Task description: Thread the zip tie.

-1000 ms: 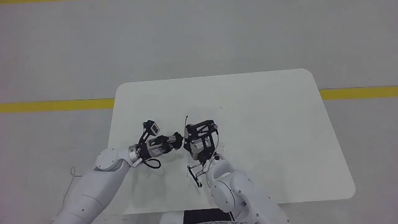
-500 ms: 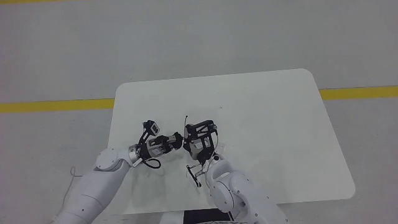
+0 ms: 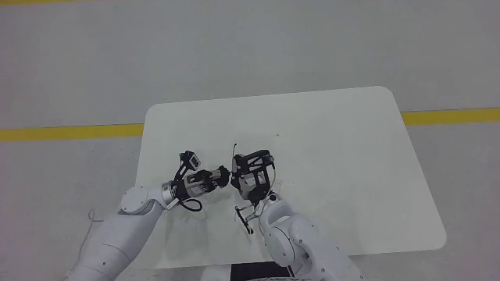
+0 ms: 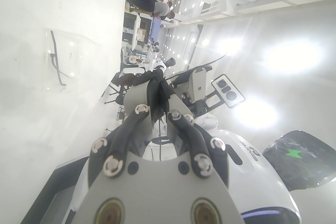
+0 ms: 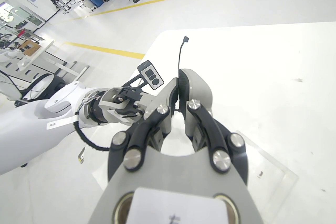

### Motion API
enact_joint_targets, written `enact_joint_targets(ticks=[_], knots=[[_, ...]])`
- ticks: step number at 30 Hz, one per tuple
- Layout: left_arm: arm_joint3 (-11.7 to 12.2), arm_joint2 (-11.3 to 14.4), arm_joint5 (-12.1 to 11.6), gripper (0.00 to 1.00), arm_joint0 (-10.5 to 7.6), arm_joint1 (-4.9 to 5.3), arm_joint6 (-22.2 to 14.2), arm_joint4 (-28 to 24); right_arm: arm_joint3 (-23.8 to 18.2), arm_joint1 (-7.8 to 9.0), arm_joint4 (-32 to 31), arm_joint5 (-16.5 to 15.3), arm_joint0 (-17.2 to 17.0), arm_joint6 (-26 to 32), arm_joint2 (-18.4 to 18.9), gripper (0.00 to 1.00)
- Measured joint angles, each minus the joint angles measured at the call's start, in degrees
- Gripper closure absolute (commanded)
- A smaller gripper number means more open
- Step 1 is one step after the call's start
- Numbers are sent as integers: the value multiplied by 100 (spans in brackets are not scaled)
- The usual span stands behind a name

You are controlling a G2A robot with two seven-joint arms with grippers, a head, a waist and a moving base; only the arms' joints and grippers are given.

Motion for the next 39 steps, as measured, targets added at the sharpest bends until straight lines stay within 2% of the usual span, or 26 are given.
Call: enact_joint_targets(ticks=[39], knots=[[0,0,0,100,0,0,0,0,158,17,107,26,68,311,32,100]])
